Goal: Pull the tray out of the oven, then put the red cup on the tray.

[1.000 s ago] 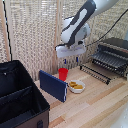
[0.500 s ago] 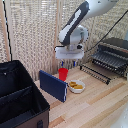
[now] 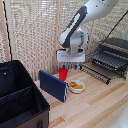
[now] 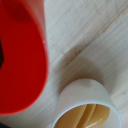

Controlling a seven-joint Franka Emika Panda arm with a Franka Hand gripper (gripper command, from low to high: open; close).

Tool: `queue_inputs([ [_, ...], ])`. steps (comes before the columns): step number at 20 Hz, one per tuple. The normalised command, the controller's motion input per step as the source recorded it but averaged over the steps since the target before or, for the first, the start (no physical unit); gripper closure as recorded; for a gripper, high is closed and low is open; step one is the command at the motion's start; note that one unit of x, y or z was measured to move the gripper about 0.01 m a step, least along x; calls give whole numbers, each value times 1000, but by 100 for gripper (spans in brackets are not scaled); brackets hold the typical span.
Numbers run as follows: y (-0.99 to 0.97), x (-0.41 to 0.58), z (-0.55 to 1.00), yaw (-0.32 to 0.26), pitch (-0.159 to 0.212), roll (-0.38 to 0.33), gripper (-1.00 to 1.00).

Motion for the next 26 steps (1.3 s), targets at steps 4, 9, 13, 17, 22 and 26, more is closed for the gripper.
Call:
queue_inputs([
  [4,-230,14,-292,2,7,-1,-100],
  [9,-106,0,-134,38,0,43,100],
  [13,0,-53,-42,25,-9,4,100],
  [17,36,131,0,66,0,0,100],
  [22,59,151,7,0,-59,-2,100],
  [26,32,387,114,-14,-44,0,100],
])
